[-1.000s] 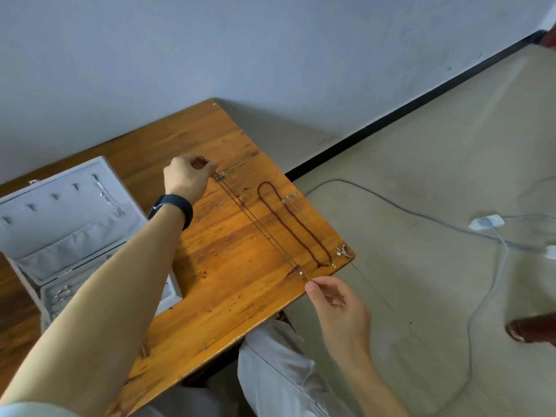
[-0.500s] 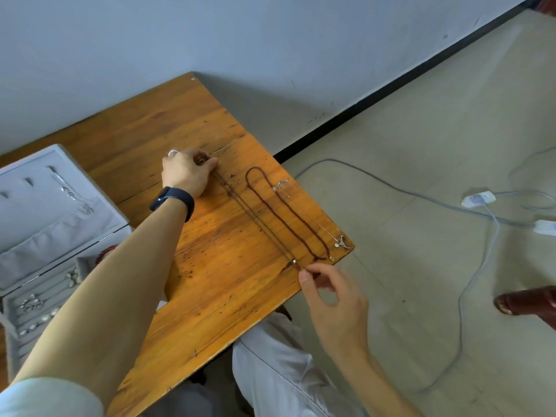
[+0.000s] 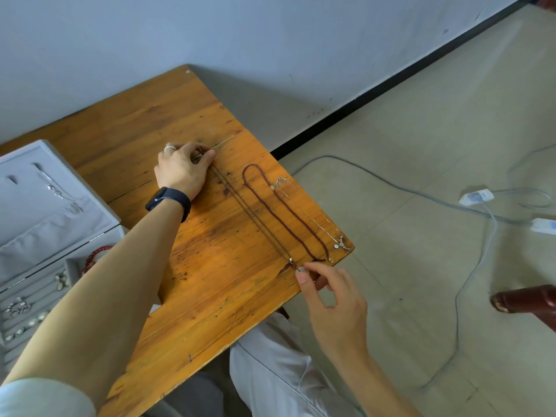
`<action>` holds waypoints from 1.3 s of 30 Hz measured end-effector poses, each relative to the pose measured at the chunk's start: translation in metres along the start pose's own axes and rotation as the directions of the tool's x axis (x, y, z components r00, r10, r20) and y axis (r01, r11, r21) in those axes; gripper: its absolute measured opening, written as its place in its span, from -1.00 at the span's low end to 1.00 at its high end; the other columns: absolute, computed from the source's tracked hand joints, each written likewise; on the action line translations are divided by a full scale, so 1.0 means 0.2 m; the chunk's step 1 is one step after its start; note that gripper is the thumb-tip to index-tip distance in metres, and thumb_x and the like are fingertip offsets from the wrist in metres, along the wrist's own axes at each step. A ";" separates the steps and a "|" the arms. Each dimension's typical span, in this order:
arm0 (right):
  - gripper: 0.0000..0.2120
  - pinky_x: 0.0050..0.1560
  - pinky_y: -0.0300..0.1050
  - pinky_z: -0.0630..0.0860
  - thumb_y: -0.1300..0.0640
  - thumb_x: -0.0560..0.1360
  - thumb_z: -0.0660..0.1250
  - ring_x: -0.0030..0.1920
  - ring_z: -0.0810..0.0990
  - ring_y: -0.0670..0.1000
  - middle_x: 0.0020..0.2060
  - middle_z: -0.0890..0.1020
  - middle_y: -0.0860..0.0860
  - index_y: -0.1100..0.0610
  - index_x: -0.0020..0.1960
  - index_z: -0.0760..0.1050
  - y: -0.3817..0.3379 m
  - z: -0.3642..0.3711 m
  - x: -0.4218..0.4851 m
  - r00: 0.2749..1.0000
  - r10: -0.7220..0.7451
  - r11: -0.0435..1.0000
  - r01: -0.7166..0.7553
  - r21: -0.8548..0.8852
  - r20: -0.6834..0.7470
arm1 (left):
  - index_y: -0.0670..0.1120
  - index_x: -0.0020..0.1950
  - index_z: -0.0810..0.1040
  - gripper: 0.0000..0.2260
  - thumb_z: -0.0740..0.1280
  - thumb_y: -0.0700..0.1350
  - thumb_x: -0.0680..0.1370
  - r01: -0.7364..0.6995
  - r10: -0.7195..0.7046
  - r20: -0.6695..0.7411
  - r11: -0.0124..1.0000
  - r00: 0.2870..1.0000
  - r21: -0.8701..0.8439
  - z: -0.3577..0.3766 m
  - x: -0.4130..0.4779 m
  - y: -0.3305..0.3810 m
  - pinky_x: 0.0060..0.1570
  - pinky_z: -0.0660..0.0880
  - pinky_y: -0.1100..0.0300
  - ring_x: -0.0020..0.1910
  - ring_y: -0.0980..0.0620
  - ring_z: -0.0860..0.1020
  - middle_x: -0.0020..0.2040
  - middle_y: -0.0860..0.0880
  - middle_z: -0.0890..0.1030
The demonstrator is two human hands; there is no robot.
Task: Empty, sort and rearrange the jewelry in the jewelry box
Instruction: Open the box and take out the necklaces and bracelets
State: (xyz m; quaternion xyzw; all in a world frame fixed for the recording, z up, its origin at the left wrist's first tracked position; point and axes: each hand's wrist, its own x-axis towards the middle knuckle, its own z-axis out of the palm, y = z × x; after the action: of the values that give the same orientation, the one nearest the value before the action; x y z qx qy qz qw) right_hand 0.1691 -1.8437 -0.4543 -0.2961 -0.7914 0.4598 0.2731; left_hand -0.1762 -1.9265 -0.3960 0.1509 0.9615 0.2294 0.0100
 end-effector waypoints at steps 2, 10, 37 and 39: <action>-0.86 -0.06 -0.44 0.42 -0.11 0.57 0.38 -0.06 0.59 -0.10 -0.13 0.59 -0.23 -0.12 0.09 0.62 0.00 -0.01 0.00 1.000 0.007 1.000 -0.007 0.004 0.012 | 0.18 0.24 0.57 -0.63 0.24 0.33 0.56 0.005 -0.005 0.011 1.000 1.000 0.011 -0.01 0.00 0.00 0.27 0.44 -0.18 0.30 -0.16 0.42 0.32 -0.08 0.45; -0.81 -0.06 -0.41 0.47 -0.17 0.61 0.28 0.02 0.59 -0.14 -0.06 0.62 -0.28 -0.16 0.14 0.59 -0.03 -0.07 -0.01 0.998 -0.059 0.998 0.059 -0.014 0.038 | 0.01 0.43 0.40 -0.56 0.21 0.20 0.62 0.031 -0.022 0.085 0.993 0.996 -0.112 -0.10 -0.05 0.03 -0.05 0.51 0.11 0.16 -0.07 0.51 0.36 -0.11 0.46; -0.68 0.32 -0.07 0.43 -0.03 0.62 0.21 0.34 0.46 -0.06 0.28 0.59 -0.11 -0.04 0.32 0.57 -0.77 0.34 0.27 0.593 -0.547 0.579 0.778 -0.245 0.591 | 0.14 0.46 0.38 -0.60 0.20 0.05 0.61 0.039 -0.013 -0.149 0.984 0.989 0.172 -0.61 -1.24 -0.44 0.39 0.36 0.00 0.45 -0.05 0.35 0.50 0.02 0.38; -0.68 0.30 -0.09 0.45 -0.03 0.62 0.21 0.33 0.46 -0.07 0.28 0.59 -0.12 -0.04 0.32 0.56 -0.84 0.43 0.28 0.581 -0.557 0.583 0.782 -0.218 0.594 | 0.15 0.46 0.37 -0.60 0.21 0.05 0.61 0.074 -0.041 -0.182 0.982 0.982 0.174 -0.67 -1.23 -0.52 0.41 0.34 -0.02 0.48 -0.06 0.32 0.52 0.01 0.34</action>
State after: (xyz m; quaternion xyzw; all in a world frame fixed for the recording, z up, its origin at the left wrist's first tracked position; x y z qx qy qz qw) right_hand 0.0343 -1.9195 -0.3322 0.1008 -0.9678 0.1713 0.1545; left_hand 0.0163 -2.1466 -0.3345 0.1022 0.9793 0.1537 -0.0828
